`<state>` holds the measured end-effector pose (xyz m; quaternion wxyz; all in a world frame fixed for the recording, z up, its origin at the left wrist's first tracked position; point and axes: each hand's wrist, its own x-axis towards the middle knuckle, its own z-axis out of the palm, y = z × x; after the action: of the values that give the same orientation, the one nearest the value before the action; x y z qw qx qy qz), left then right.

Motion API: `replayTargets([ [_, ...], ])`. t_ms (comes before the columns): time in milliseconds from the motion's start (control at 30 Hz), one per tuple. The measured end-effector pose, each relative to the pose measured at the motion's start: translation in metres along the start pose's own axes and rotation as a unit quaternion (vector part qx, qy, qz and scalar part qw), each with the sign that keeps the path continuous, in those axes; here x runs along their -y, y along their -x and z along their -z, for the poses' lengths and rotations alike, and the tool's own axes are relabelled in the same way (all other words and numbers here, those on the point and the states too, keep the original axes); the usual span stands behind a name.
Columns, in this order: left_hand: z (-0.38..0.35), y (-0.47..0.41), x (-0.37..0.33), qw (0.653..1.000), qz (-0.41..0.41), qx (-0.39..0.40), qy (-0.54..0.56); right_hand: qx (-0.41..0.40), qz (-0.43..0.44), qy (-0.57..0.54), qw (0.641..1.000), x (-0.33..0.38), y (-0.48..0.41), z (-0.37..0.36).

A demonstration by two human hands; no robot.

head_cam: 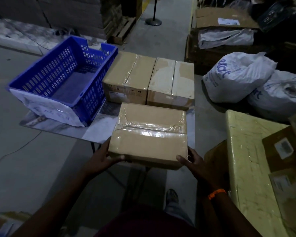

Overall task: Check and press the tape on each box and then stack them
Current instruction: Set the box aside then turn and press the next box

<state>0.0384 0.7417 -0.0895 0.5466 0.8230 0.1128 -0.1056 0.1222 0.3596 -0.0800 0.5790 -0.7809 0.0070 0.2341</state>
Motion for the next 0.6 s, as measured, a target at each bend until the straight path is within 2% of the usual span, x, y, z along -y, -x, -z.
replayTargets([
  [100, -0.006, 0.018, 0.020, 1.000, 0.022, -0.021, -0.004, 0.019, -0.014, 0.045, 0.999, -0.016, 0.009, -0.004],
  [200, -0.013, 0.015, 0.009, 0.991, 0.001, -0.132, -0.003, 0.000, 0.009, 0.056, 0.998, -0.015, 0.012, -0.014],
  [333, -0.004, 0.008, -0.033, 0.967, -0.042, -0.251, 0.004, -0.052, 0.061, 0.003, 0.997, 0.021, 0.012, -0.015],
  [400, 0.006, 0.005, -0.054, 0.960, -0.083, -0.264, 0.052, -0.077, 0.112, -0.005, 0.991, 0.046, 0.012, -0.008],
  [467, 0.014, 0.001, -0.076, 0.959, -0.123, -0.244, 0.073, -0.100, 0.149, -0.004, 0.984, 0.066, 0.010, -0.001],
  [600, 0.015, -0.018, -0.090, 0.961, -0.125, -0.234, 0.082, -0.127, 0.180, 0.001, 0.975, 0.087, -0.007, 0.010],
])
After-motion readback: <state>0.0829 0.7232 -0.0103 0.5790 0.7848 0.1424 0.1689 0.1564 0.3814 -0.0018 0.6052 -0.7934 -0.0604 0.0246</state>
